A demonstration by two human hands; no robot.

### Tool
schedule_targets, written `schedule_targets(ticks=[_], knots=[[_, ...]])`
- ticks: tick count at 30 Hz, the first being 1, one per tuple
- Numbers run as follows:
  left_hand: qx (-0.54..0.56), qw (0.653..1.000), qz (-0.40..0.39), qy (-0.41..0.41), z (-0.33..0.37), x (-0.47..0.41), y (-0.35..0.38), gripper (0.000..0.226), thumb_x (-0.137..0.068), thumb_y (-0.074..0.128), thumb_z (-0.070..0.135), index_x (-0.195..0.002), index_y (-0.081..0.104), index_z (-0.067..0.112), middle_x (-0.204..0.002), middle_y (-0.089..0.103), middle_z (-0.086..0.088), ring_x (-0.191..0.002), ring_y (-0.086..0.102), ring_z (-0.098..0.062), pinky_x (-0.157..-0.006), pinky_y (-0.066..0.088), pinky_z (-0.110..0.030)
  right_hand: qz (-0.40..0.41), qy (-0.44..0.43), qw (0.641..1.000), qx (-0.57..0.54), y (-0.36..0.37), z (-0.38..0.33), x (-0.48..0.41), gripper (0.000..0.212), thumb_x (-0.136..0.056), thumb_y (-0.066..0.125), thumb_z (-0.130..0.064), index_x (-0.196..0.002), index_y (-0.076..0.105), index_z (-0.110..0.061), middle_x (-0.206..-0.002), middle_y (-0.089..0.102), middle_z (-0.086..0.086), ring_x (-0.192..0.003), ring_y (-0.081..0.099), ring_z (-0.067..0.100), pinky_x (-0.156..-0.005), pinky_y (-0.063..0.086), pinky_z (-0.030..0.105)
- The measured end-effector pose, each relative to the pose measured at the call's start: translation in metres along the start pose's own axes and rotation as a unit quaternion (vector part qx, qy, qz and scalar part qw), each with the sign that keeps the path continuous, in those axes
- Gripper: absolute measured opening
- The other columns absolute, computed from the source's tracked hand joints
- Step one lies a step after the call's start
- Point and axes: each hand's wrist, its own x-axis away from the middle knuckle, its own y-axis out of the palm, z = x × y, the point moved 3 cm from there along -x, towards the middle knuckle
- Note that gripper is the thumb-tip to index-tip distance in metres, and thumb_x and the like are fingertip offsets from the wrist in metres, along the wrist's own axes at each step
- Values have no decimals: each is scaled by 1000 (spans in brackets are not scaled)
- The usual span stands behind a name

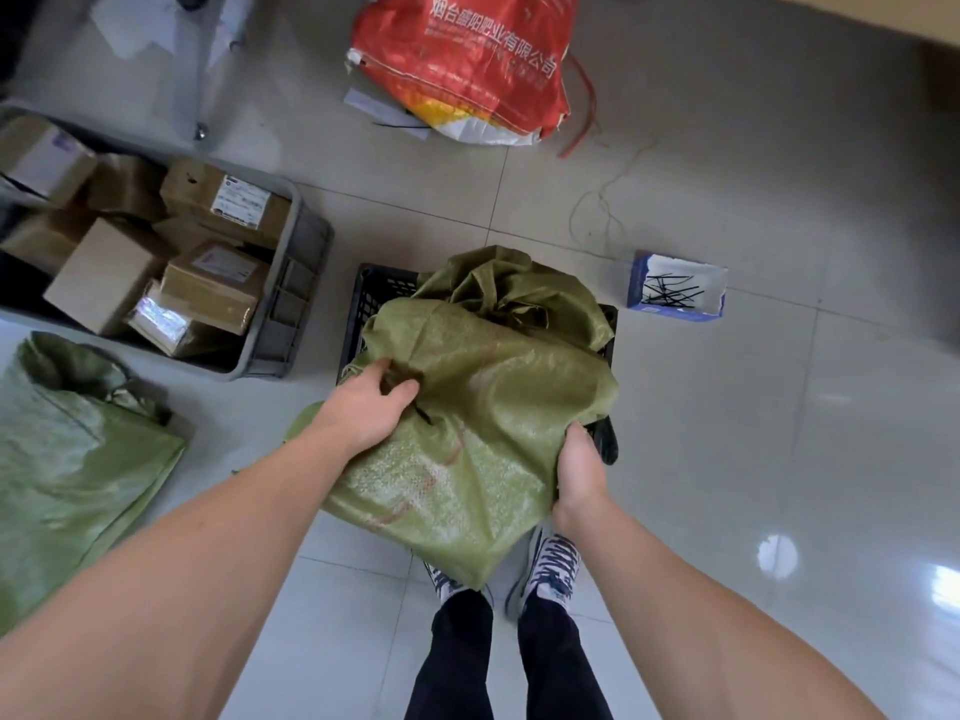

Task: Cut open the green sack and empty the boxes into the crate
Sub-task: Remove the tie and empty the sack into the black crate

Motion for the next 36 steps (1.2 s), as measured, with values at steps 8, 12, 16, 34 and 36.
schedule_targets(ticks=[8, 12, 16, 34, 36], knots=[[-54, 992, -51, -103, -54, 34, -23, 77, -86, 59, 59, -152, 27, 34, -151, 40, -12, -128, 47, -33, -97, 46, -40, 10, -47, 996, 71, -7, -5, 18, 55, -91, 51, -29, -145, 44, -26, -127, 59, -7, -126, 53, 22, -114, 37, 47], [13, 995, -70, -63, -56, 55, 2, 33, -94, 57, 20, -125, 59, 29, -104, 67, -9, -84, 63, -20, -63, 45, -22, -4, 28, 986, 162, -28, 31, 19, 60, -95, 47, -10, -153, 33, -19, -122, 55, -1, -108, 50, 20, -103, 40, 40], [105, 987, -119, -27, -34, 62, 30, 25, -89, 47, 7, -72, 62, 17, -59, 52, 2, -55, 45, -16, -48, 31, -23, -55, 98, 960, 254, -36, 63, 24, 73, -91, 47, -1, -157, 23, -22, -117, 50, 5, -89, 48, 17, -93, 49, 37], [493, 836, -223, -90, -16, 113, -6, 7, -54, 37, 2, -55, 43, 4, -47, 30, -1, -32, 16, -2, -45, 11, -11, 17, 97, 990, 102, -19, 112, 49, 34, -95, 48, -9, -126, 48, -21, -108, 62, 8, -79, 58, 21, -73, 53, 40], [500, 836, -209, -86, -16, 117, -8, 15, -59, 31, -1, -55, 45, 3, -45, 32, -3, -30, 16, -3, -45, 9, -12, 36, 60, 988, 136, -26, 106, 48, 27, -91, 41, -7, -114, 50, -17, -100, 65, 16, -72, 60, 25, -72, 58, 40]])
